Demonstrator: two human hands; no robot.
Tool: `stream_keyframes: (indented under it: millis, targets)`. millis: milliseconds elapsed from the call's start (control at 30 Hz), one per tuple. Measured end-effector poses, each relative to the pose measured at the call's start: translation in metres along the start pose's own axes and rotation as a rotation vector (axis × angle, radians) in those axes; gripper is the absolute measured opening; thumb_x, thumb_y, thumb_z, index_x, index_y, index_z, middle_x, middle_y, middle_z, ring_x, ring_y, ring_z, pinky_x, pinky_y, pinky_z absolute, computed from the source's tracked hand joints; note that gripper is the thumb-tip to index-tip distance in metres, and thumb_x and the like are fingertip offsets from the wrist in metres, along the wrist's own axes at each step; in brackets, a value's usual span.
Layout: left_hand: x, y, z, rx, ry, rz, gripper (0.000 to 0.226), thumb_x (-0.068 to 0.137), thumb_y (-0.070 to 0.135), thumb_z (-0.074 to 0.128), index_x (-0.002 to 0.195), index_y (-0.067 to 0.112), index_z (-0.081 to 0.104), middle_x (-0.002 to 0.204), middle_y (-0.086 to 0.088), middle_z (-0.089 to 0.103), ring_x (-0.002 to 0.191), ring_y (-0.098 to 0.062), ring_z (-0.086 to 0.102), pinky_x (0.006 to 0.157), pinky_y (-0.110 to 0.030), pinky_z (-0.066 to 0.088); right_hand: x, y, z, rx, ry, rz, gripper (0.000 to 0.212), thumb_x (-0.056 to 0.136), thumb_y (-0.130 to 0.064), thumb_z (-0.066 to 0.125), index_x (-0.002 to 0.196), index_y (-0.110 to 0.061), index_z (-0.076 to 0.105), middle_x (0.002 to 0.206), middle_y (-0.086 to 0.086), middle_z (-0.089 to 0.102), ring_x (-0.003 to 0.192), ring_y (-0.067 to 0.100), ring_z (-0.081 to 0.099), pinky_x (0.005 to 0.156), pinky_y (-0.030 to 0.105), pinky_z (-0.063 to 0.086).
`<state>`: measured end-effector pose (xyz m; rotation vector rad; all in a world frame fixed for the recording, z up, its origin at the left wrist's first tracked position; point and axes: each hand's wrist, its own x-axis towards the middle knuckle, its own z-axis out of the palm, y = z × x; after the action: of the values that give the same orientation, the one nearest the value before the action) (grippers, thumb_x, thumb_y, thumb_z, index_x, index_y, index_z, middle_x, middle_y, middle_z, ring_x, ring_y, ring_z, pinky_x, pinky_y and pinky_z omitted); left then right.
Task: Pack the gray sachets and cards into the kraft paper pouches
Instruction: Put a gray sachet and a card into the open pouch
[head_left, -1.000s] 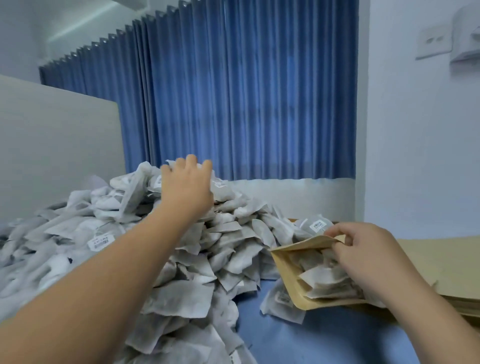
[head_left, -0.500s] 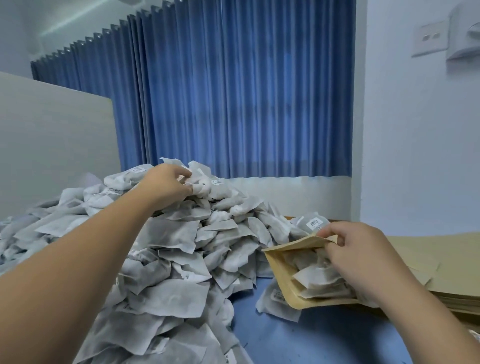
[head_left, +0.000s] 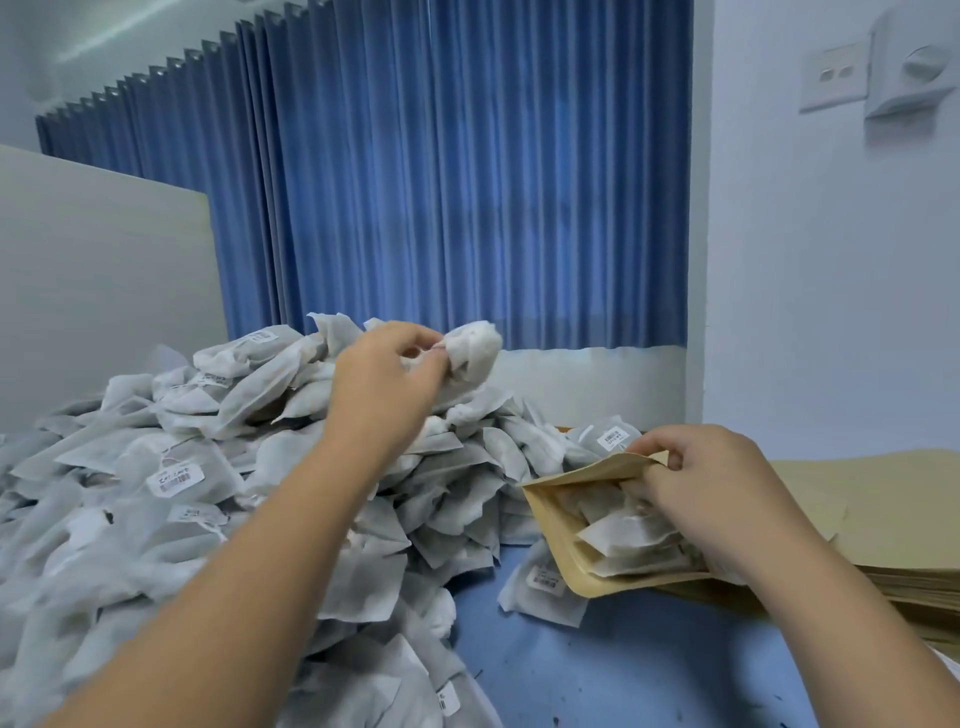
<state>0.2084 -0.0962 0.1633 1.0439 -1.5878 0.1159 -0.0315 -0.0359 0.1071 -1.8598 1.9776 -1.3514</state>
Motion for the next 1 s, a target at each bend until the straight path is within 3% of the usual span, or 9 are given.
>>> stream_keyframes:
  millis: [67,200,400,467,567,667,767,933,1000]
  targets:
    - [-0.023,0.017,0.008,-0.200,0.005,-0.074,0.011,0.085,0.022,0.064,0.081,0.028,0.072,0.079,0.016,0.067,0.074,0.001,0.058,0.065,-0.013,0.043,0.000,0.001,0.001,0.008,0.014,0.000,0.025,0.079,-0.014,0.059,0.082,-0.036,0.070,0.052,-0.014,0.058,0.054,0.006,0.055,0.050,0.025,0.041]
    - [-0.055,0.038,0.021,-0.509,-0.272,-0.231,0.010,0.083,0.019,0.068,0.075,0.023,0.073,0.070,0.001,0.069,0.063,-0.010,0.059,0.055,-0.021,0.048,0.001,0.002,-0.002,0.031,0.006,-0.005,0.027,0.077,-0.012,0.056,0.078,-0.034,0.070,0.052,-0.020,0.059,0.052,0.005,0.056,0.051,0.025,0.044]
    - [-0.067,0.057,0.024,-0.371,-0.450,-0.050,0.008,0.078,0.029,0.070,0.071,0.024,0.067,0.064,-0.010,0.064,0.052,-0.011,0.047,0.049,-0.021,0.037,0.004,0.007,-0.003,-0.006,0.008,-0.033,0.024,0.078,-0.010,0.055,0.065,-0.029,0.061,0.059,-0.009,0.050,0.057,0.005,0.047,0.049,0.024,0.035]
    - [-0.068,0.064,0.020,-0.381,-0.530,0.020,0.010,0.073,0.031,0.069,0.070,0.023,0.066,0.055,-0.001,0.060,0.047,-0.008,0.043,0.046,-0.019,0.034,0.005,0.007,-0.004,-0.027,-0.010,-0.057,0.028,0.078,-0.010,0.057,0.056,-0.027,0.053,0.059,-0.010,0.049,0.055,0.004,0.044,0.047,0.023,0.030]
    - [-0.071,0.073,0.020,-0.288,-0.617,0.148,0.015,0.074,0.026,0.074,0.064,0.024,0.063,0.059,0.014,0.060,0.047,-0.001,0.044,0.048,-0.011,0.033,0.006,0.008,-0.006,0.022,-0.036,-0.046,0.022,0.079,-0.012,0.064,0.066,-0.030,0.064,0.061,-0.009,0.054,0.058,0.007,0.050,0.048,0.023,0.035]
    - [-0.075,0.074,0.029,-0.024,-0.520,0.303,0.020,0.075,0.020,0.070,0.061,0.026,0.056,0.068,0.010,0.058,0.065,-0.002,0.050,0.059,-0.014,0.035,0.007,0.011,-0.005,0.101,-0.002,-0.017,0.024,0.078,-0.007,0.060,0.071,-0.027,0.070,0.052,-0.011,0.052,0.056,0.008,0.050,0.050,0.022,0.036]
    - [-0.083,0.074,0.041,0.063,-0.387,0.365,0.020,0.074,0.021,0.065,0.066,0.026,0.048,0.071,0.008,0.050,0.068,-0.009,0.048,0.064,-0.032,0.041,0.007,0.012,-0.007,0.176,0.009,0.011,0.021,0.078,-0.008,0.060,0.073,-0.025,0.072,0.043,-0.020,0.051,0.049,0.003,0.047,0.048,0.018,0.034]
    - [-0.105,0.078,0.068,0.105,-0.222,0.333,0.012,0.073,0.019,0.065,0.072,0.014,0.054,0.076,-0.002,0.051,0.063,-0.032,0.054,0.049,-0.041,0.045,0.004,0.003,-0.015,0.251,0.030,0.018,0.026,0.079,-0.006,0.055,0.074,-0.025,0.072,0.064,-0.010,0.067,0.057,0.004,0.060,0.050,0.019,0.045]
    - [-0.111,0.076,0.079,0.095,-0.215,0.306,0.013,0.074,0.016,0.067,0.072,0.010,0.056,0.077,-0.007,0.053,0.059,-0.035,0.055,0.044,-0.040,0.044,0.001,-0.001,-0.015,0.214,0.028,-0.003,0.029,0.076,-0.005,0.051,0.073,-0.025,0.072,0.060,-0.007,0.065,0.048,0.002,0.056,0.047,0.018,0.044]
